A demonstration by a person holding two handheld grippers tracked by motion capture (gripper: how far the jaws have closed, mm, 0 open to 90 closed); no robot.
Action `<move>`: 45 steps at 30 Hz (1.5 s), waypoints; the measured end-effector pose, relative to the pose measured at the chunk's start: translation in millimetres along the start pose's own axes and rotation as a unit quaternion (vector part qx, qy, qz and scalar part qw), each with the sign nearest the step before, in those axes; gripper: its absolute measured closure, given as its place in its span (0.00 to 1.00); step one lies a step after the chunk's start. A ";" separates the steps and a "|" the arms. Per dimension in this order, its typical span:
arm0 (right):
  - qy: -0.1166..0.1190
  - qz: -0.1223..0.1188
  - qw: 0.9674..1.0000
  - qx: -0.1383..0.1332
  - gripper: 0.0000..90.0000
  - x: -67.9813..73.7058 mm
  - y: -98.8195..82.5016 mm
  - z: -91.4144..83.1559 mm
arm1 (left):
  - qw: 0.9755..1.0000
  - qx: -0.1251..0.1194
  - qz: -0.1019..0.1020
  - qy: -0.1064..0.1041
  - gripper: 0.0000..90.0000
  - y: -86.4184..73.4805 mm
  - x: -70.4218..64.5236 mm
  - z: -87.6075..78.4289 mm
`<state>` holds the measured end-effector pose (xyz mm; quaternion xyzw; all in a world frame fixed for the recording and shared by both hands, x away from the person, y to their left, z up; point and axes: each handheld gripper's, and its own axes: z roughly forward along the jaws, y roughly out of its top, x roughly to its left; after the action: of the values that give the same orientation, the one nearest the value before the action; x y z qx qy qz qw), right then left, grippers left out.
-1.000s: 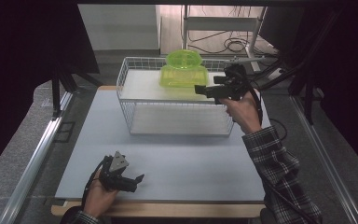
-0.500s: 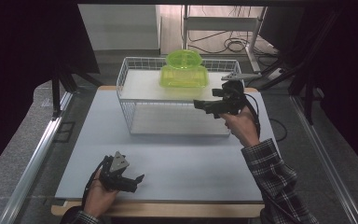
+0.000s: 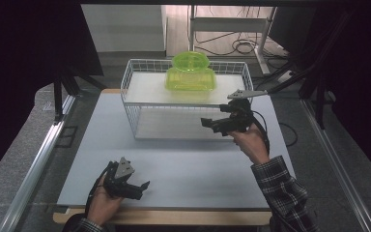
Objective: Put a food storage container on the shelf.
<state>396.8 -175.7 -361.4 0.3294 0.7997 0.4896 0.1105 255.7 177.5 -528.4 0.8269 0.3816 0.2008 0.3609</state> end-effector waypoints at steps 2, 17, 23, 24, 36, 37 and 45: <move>0.000 0.000 1.000 0.004 0.02 0.1 -6.1 1.6 | 1.000 0.001 0.001 0.000 0.01 -0.1 -0.1 0.1; -0.020 -0.020 0.999 0.020 0.00 0.4 -47.8 0.3 | 1.000 0.000 0.003 0.000 0.00 -0.3 0.0 -0.2; -0.033 -0.016 0.999 0.019 0.00 0.9 -63.3 -6.0 | 1.000 -0.001 0.003 0.000 0.00 -0.3 0.0 -0.4; -0.035 -0.016 0.999 0.019 0.00 1.5 -68.1 -8.2 | 1.000 -0.001 0.004 0.000 0.00 -0.3 0.1 -0.4; -0.052 -0.014 0.998 0.017 0.00 3.5 -92.5 -18.5 | 1.000 -0.002 0.003 0.001 0.00 -0.8 0.6 -0.3; -0.054 -0.013 0.998 0.016 0.00 3.4 -94.6 -19.5 | 1.000 -0.002 0.004 0.001 0.00 -0.8 0.6 -0.4; -0.070 -0.011 0.997 0.022 0.00 2.2 -114.2 -29.0 | 1.000 -0.005 0.001 0.001 0.00 -1.2 0.6 -0.7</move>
<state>332.8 -229.5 -444.4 0.3560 0.8042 0.4466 0.1646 255.1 178.8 -528.8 0.8253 0.3798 0.2045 0.3645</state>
